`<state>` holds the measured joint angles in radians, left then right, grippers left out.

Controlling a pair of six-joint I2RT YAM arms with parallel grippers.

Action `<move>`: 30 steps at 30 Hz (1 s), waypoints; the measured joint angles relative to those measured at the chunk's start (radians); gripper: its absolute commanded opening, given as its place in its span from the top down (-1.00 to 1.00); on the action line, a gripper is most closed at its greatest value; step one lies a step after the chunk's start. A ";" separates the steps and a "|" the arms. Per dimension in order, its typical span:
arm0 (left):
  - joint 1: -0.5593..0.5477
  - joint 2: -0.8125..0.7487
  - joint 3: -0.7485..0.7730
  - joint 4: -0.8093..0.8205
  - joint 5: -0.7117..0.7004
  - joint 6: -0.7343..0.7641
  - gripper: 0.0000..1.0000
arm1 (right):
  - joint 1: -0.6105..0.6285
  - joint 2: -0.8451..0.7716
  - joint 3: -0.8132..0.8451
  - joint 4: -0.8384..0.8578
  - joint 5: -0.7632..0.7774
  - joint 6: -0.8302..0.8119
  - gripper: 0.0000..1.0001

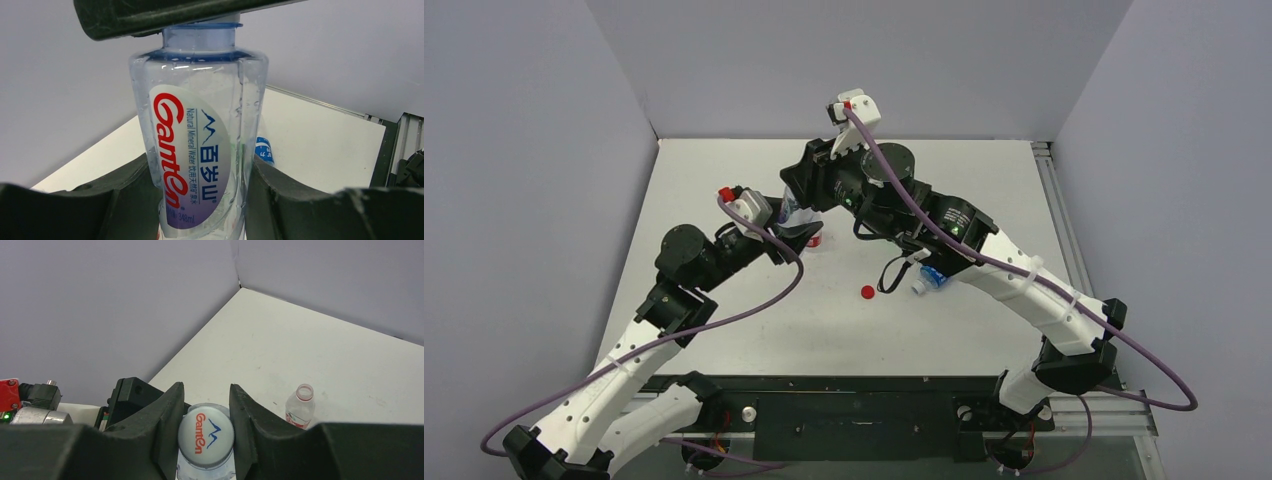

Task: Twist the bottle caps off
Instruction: Unscrew the bottle cap from the plastic bottle.

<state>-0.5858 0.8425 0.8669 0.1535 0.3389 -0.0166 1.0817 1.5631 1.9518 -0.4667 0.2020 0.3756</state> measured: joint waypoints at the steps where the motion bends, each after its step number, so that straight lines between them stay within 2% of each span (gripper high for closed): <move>1: 0.000 -0.001 0.000 0.000 0.001 0.000 0.85 | 0.000 0.000 0.001 0.000 0.000 0.000 0.93; 2: 0.000 -0.002 0.000 0.000 0.001 -0.001 0.85 | 0.000 0.000 0.001 0.000 0.000 0.000 1.00; 7: 0.000 -0.003 0.000 -0.002 0.008 -0.028 0.84 | 0.000 -0.003 -0.008 0.010 -0.008 -0.006 1.00; 11: 0.000 -0.003 0.000 -0.005 0.052 -0.085 0.84 | -0.010 -0.052 -0.095 0.083 -0.069 -0.037 1.00; 14: -0.002 -0.004 0.003 0.008 0.134 -0.150 0.85 | -0.040 -0.115 -0.183 0.158 -0.221 -0.056 1.00; 18: -0.004 -0.003 0.025 0.024 0.269 -0.248 0.91 | -0.111 -0.199 -0.318 0.326 -0.510 -0.017 1.00; 24: -0.005 -0.002 0.072 0.061 0.416 -0.362 0.92 | -0.180 -0.204 -0.354 0.534 -0.874 0.116 1.00; 26: -0.006 -0.002 0.079 0.069 0.450 -0.376 0.92 | -0.183 -0.204 -0.354 0.557 -0.922 0.128 0.62; 27: -0.007 -0.002 0.080 0.070 0.459 -0.382 0.92 | -0.183 -0.205 -0.354 0.555 -0.928 0.127 0.16; 28: -0.007 -0.001 0.080 0.067 0.462 -0.383 0.92 | -0.183 -0.206 -0.353 0.547 -0.925 0.115 -0.14; 30: -0.006 0.004 0.080 0.060 0.460 -0.372 0.90 | -0.181 -0.211 -0.341 0.480 -0.855 0.087 -0.42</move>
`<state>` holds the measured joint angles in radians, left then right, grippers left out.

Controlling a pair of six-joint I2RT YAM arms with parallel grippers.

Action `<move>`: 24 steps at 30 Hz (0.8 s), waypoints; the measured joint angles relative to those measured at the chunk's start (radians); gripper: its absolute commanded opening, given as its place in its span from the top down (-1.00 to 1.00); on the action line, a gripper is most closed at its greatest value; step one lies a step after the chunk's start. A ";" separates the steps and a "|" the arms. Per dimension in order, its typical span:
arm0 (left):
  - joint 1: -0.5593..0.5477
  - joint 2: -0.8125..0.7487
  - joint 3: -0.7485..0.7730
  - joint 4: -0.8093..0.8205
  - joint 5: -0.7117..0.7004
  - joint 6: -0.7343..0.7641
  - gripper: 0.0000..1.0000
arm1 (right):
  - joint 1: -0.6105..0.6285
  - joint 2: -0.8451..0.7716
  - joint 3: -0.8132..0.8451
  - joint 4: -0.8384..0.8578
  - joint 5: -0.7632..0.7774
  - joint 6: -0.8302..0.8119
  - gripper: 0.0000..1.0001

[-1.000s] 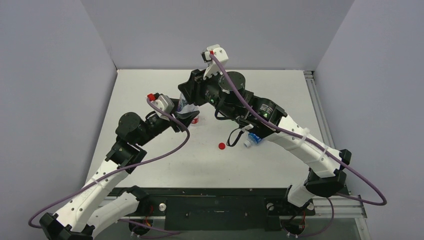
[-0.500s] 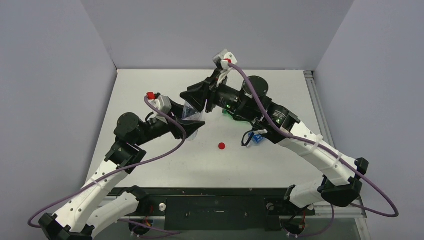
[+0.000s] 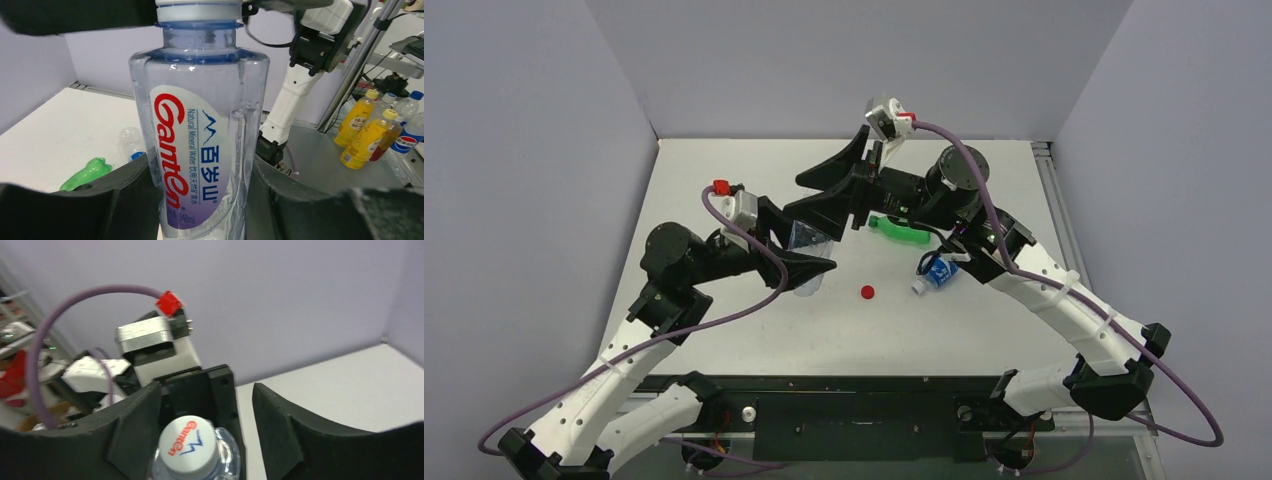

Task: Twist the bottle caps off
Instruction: Unscrew the bottle cap from the plastic bottle.

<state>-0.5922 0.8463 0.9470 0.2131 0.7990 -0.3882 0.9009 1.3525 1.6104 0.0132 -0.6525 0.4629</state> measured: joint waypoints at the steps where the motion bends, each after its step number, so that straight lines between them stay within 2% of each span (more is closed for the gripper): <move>1: 0.000 0.002 0.000 -0.005 -0.010 0.010 0.88 | 0.007 -0.001 0.012 -0.042 0.061 -0.019 -0.46; 5: 0.000 0.002 -0.002 -0.027 -0.102 0.090 0.82 | 0.054 -0.004 0.090 -0.218 0.370 -0.108 -0.54; 8: 0.000 0.002 -0.015 -0.039 -0.203 0.156 0.82 | 0.106 -0.002 0.164 -0.341 0.602 -0.148 -0.53; 11: 0.000 0.003 -0.029 -0.053 -0.296 0.217 0.82 | 0.145 0.013 0.236 -0.424 0.752 -0.169 -0.47; 16: 0.000 0.006 -0.040 -0.061 -0.384 0.273 0.82 | 0.180 0.052 0.292 -0.486 0.856 -0.180 -0.29; 24: 0.000 0.007 -0.048 -0.062 -0.413 0.299 0.82 | 0.187 0.142 0.334 -0.520 0.855 -0.179 0.01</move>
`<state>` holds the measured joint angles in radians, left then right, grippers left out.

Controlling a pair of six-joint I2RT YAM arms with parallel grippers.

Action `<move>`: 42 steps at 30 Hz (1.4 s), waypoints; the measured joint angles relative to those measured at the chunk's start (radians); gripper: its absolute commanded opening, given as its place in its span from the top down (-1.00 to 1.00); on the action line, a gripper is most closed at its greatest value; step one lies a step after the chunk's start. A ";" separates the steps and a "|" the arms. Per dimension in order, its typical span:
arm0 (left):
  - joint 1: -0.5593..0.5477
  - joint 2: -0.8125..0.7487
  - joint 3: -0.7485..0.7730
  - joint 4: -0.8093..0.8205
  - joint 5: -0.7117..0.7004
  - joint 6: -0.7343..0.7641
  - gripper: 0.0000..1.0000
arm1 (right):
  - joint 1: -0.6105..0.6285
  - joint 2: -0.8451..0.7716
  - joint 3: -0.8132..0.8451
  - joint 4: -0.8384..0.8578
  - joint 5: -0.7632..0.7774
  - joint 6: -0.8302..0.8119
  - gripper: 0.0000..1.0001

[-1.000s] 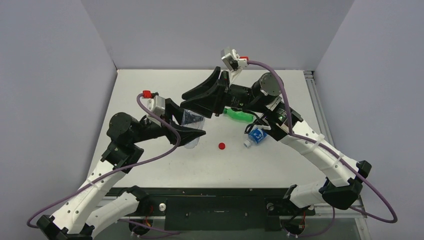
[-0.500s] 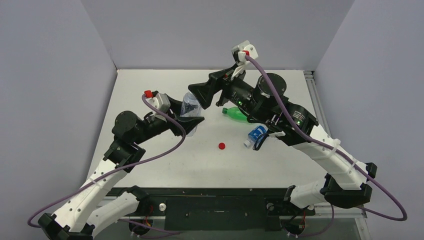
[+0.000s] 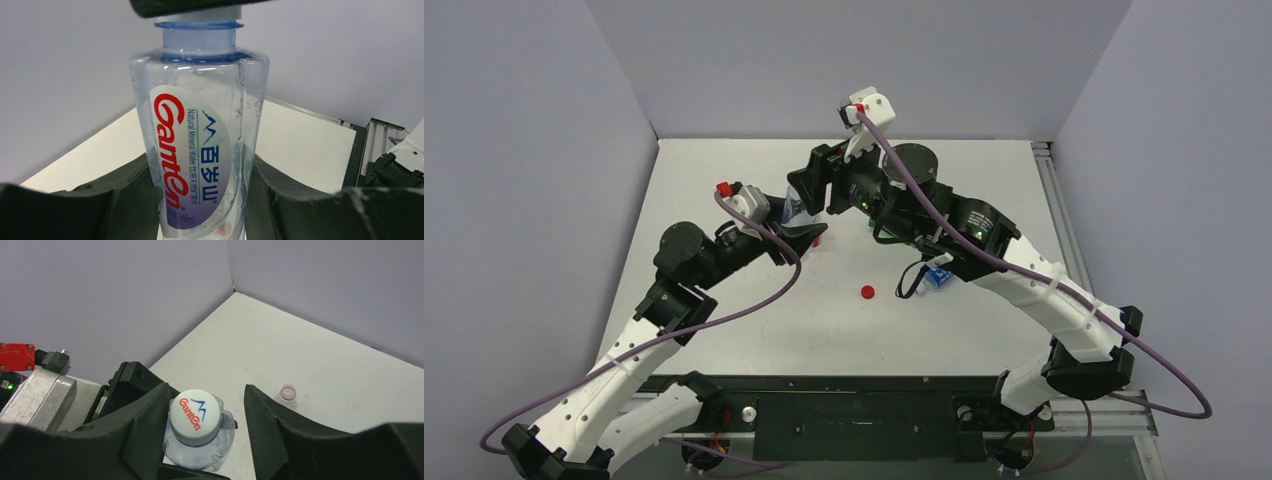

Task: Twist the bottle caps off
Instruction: Unscrew the bottle cap from the plastic bottle.

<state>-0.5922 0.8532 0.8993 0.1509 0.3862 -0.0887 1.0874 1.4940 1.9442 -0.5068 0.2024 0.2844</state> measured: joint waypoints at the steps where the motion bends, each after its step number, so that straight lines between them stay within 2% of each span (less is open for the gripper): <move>1: 0.000 0.000 -0.002 0.000 0.000 0.001 0.82 | 0.000 0.010 0.009 -0.004 -0.003 0.001 0.11; 6: 0.000 0.000 -0.008 -0.001 0.000 0.005 0.82 | 0.000 0.050 0.043 -0.012 -0.025 0.014 0.41; 8: 0.000 0.000 -0.008 -0.001 -0.002 0.005 0.82 | 0.000 0.056 0.049 -0.012 -0.035 0.016 0.65; 9: 0.000 0.000 -0.008 -0.001 -0.001 0.005 0.82 | 0.000 0.056 0.049 -0.013 -0.036 0.016 0.83; 11: 0.000 0.000 -0.008 0.000 -0.001 0.005 0.82 | -0.001 0.056 0.050 -0.014 -0.042 0.016 1.00; 16: 0.000 -0.001 -0.008 0.000 0.004 -0.007 0.80 | -0.021 0.054 0.048 -0.013 -0.074 0.018 1.00; 18: 0.004 -0.001 -0.008 0.001 0.019 -0.027 0.81 | -0.043 0.040 0.022 0.008 -0.137 0.018 1.00; 22: 0.005 -0.002 -0.008 0.002 0.098 -0.094 0.84 | -0.105 -0.036 -0.098 0.094 -0.367 0.018 1.00; 28: 0.002 -0.017 -0.007 0.044 0.301 -0.219 0.89 | -0.160 -0.120 -0.210 0.221 -0.719 0.019 1.00; 33: 0.002 -0.018 0.008 0.081 0.454 -0.297 0.96 | -0.177 -0.162 -0.282 0.343 -0.908 0.055 1.00; 34: 0.001 -0.016 0.013 0.083 0.479 -0.307 0.96 | -0.180 -0.168 -0.293 0.360 -0.932 0.063 0.92; 35: -0.001 -0.014 0.016 0.085 0.493 -0.314 0.97 | -0.184 -0.173 -0.301 0.373 -0.951 0.068 0.55; 36: -0.002 -0.011 0.018 0.087 0.503 -0.319 0.98 | -0.186 -0.177 -0.308 0.381 -0.962 0.071 0.37; 37: -0.002 -0.009 0.018 0.087 0.509 -0.320 0.98 | -0.191 -0.180 -0.310 0.379 -0.969 0.071 0.02; 39: -0.002 -0.007 0.018 0.086 0.507 -0.317 0.96 | -0.194 -0.183 -0.311 0.363 -0.940 0.069 -0.33; 42: -0.002 -0.005 0.018 0.068 0.466 -0.275 0.90 | -0.195 -0.192 -0.298 0.310 -0.797 0.061 -0.51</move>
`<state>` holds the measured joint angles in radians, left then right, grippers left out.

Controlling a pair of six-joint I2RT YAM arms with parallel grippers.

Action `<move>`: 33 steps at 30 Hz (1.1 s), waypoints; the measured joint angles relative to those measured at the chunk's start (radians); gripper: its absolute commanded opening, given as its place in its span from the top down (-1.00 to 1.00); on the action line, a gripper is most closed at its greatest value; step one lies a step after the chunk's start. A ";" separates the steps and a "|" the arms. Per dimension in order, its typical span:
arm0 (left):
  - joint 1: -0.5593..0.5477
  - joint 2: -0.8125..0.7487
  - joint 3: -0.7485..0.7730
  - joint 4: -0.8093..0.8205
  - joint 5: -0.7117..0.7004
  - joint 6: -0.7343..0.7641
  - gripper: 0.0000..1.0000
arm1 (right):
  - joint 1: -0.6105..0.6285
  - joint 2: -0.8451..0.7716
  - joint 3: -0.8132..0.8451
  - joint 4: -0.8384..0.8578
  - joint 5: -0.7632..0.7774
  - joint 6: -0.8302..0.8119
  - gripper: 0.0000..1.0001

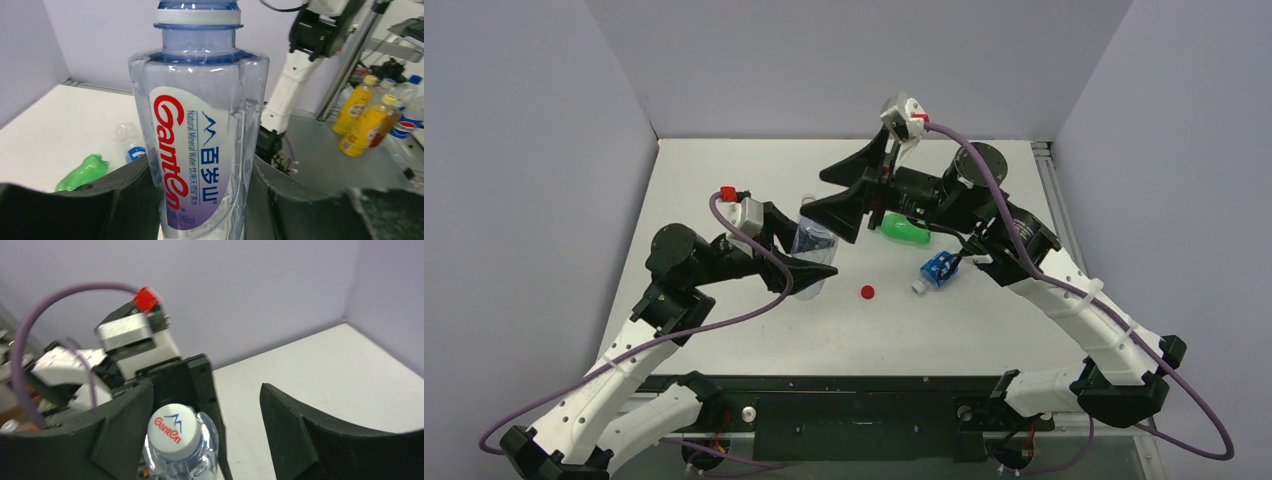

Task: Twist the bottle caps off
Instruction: Unscrew the bottle cap from the plastic bottle.

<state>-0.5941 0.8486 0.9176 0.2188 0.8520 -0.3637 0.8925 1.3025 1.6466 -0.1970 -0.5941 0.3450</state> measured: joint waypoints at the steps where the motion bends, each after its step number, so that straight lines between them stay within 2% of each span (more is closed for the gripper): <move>1: 0.000 0.000 0.000 -0.007 -0.024 0.019 0.89 | 0.000 -0.001 0.013 -0.023 0.067 -0.006 -0.55; 5: 0.000 0.001 -0.001 -0.032 -0.157 0.103 0.87 | 0.040 0.005 0.100 -0.129 0.354 -0.032 -0.58; 9: 0.000 0.003 -0.006 -0.051 -0.280 0.179 0.86 | 0.163 0.070 0.280 -0.254 0.630 -0.077 -0.51; 14: 0.000 0.005 -0.012 -0.067 -0.383 0.244 0.86 | 0.220 0.156 0.395 -0.343 0.800 -0.095 -0.32; 23: 0.000 0.005 -0.013 -0.076 -0.431 0.276 0.86 | 0.221 0.243 0.396 -0.418 0.850 -0.079 0.06; 25: 0.000 0.005 -0.015 -0.077 -0.434 0.277 0.86 | 0.221 0.245 0.396 -0.418 0.839 -0.072 0.21; 30: 0.000 0.005 -0.021 -0.076 -0.435 0.280 0.87 | 0.221 0.246 0.399 -0.418 0.805 -0.066 0.79; 33: 0.000 0.003 -0.021 -0.076 -0.435 0.280 0.87 | 0.220 0.246 0.399 -0.417 0.791 -0.064 1.00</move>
<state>-0.5941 0.8516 0.8963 0.1429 0.4171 -0.0841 1.1126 1.5490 2.0457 -0.6144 0.1967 0.2813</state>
